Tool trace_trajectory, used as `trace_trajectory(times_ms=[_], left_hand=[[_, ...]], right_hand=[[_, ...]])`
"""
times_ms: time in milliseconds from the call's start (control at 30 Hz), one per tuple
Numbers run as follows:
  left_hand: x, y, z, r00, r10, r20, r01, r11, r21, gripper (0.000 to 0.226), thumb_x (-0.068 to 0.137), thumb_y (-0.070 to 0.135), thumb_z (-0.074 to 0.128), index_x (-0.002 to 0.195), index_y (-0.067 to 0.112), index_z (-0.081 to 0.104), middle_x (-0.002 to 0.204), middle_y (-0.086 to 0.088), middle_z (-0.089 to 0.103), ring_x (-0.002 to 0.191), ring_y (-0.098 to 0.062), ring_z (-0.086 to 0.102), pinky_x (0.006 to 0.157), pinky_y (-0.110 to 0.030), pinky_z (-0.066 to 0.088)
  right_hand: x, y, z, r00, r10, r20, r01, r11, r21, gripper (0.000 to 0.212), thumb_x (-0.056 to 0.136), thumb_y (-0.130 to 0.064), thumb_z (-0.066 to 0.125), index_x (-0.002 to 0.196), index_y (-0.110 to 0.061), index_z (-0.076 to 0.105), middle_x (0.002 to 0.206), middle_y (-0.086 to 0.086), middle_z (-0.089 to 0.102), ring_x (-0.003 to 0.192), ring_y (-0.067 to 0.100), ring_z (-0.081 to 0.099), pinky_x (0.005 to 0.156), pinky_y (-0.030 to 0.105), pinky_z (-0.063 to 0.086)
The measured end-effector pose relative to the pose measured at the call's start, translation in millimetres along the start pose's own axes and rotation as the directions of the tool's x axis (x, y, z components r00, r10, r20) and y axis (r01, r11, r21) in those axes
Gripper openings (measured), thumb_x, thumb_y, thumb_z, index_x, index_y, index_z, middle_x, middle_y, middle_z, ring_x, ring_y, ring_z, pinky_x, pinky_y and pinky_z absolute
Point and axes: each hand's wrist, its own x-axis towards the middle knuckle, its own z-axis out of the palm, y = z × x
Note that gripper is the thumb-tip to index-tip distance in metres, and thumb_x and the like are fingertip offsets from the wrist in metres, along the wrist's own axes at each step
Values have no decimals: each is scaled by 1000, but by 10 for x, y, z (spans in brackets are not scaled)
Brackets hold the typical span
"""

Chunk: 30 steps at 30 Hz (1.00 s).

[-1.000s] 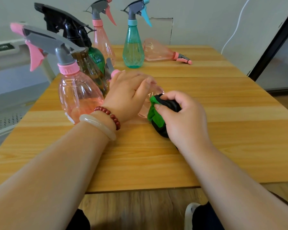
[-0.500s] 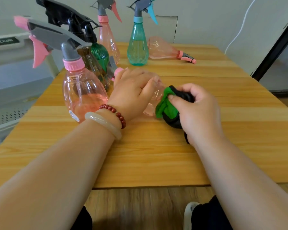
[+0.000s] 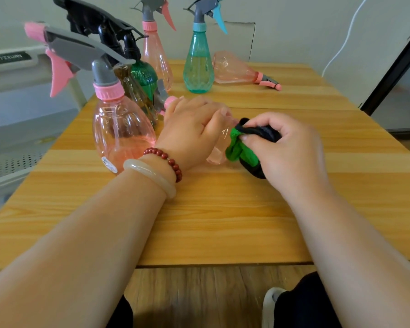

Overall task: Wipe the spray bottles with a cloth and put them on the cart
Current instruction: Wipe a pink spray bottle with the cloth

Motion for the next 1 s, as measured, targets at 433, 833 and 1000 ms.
trace_trajectory(times_ms=[433, 833, 1000], left_hand=[[-1, 23, -11, 1000, -7, 3, 7, 1000, 18, 44, 99, 36, 30, 107, 27, 72, 114, 7, 66, 115, -19, 53, 113, -45, 24], [-10, 31, -16, 1000, -16, 14, 16, 1000, 7, 42, 99, 35, 31, 107, 27, 72, 114, 8, 66, 116, -18, 52, 114, -50, 24], [-6, 17, -29, 1000, -15, 26, 15, 1000, 1, 42, 100, 34, 31, 108, 27, 71, 113, 7, 65, 116, -18, 52, 114, -51, 24]], right_hand=[[-89, -3, 95, 999, 26, 42, -24, 998, -55, 33, 77, -10, 77, 70, -38, 62, 68, -25, 63, 71, -9, 58, 61, 4, 39], [-44, 3, 112, 990, 112, 81, -93, 974, -208, 18, 78, -12, 74, 77, -29, 65, 67, -20, 58, 66, -17, 51, 56, 4, 36], [-26, -20, 57, 988, 151, -29, -153, 986, -65, 21, 80, -17, 77, 71, -30, 65, 69, -22, 61, 66, -12, 55, 54, 7, 39]])
